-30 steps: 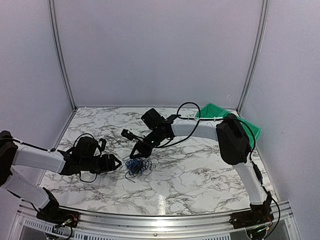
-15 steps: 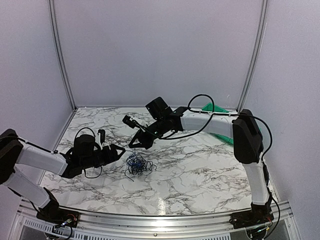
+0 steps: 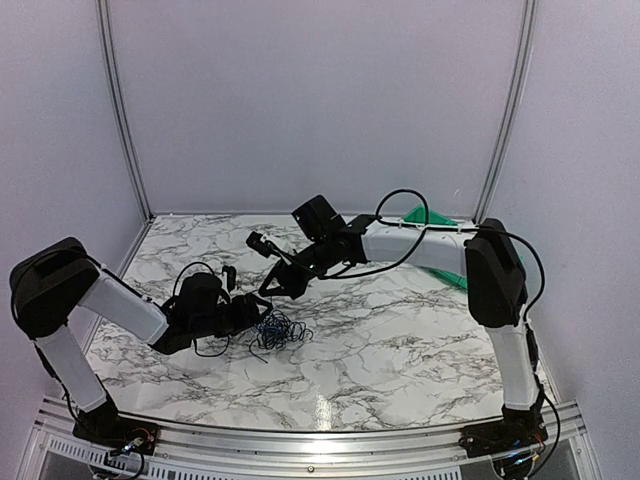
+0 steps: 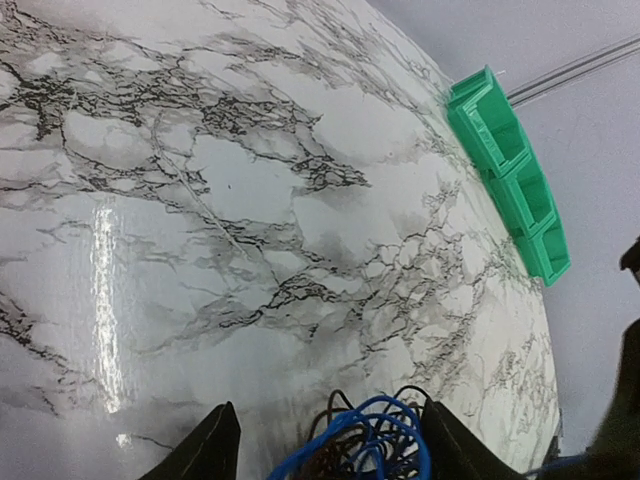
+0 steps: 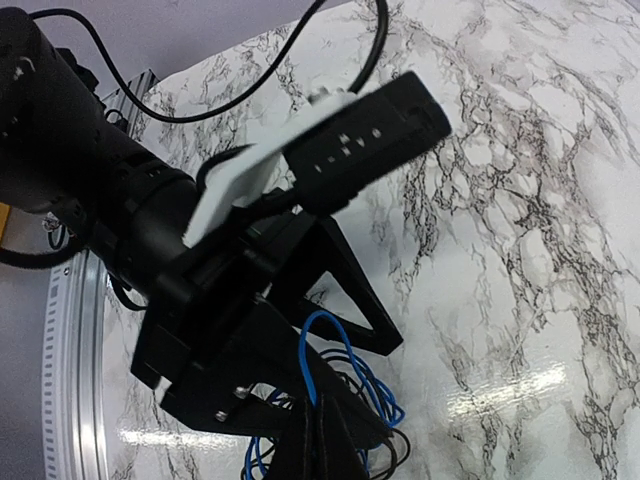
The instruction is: Untangle the cables
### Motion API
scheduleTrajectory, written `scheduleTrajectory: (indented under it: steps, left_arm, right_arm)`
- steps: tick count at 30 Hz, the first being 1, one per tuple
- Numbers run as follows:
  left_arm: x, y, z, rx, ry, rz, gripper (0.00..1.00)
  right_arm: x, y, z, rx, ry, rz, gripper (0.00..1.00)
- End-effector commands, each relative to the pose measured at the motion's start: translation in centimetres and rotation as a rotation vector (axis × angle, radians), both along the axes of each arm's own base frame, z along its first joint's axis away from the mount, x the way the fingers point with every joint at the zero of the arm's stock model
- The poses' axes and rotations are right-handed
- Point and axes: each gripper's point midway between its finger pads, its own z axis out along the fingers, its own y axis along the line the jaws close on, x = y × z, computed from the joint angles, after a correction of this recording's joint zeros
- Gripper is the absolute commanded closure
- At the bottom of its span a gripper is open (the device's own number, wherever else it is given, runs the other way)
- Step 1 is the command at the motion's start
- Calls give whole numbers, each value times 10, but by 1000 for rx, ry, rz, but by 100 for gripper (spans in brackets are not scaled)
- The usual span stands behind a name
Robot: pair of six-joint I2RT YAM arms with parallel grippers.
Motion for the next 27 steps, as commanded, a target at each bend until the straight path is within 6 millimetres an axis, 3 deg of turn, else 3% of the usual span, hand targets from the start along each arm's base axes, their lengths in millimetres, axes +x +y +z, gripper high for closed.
scheduleTrajectory:
  steps: [1, 6, 12, 18, 22, 27]
  left_arm:
    - [6, -19, -10, -17, 25, 16, 40]
    - [4, -37, -26, 27, 22, 7, 51]
    - [4, -40, -49, 53, 69, 8, 66]
    - [4, -43, -56, 55, 89, 1, 72]
    - [5, -42, -54, 51, 87, 6, 72]
    - [3, -20, -18, 79, -39, 38, 59]
  right_arm:
    - [-2, 2, 51, 80, -84, -1, 100]
    - [10, -8, 93, 132, -149, -32, 100]
    - [37, -27, 179, 252, -284, -97, 100]
    - [43, -47, 250, 336, -430, -106, 100]
    - [46, -59, 264, 352, -447, -113, 100]
    - [44, -61, 245, 330, -387, -98, 100]
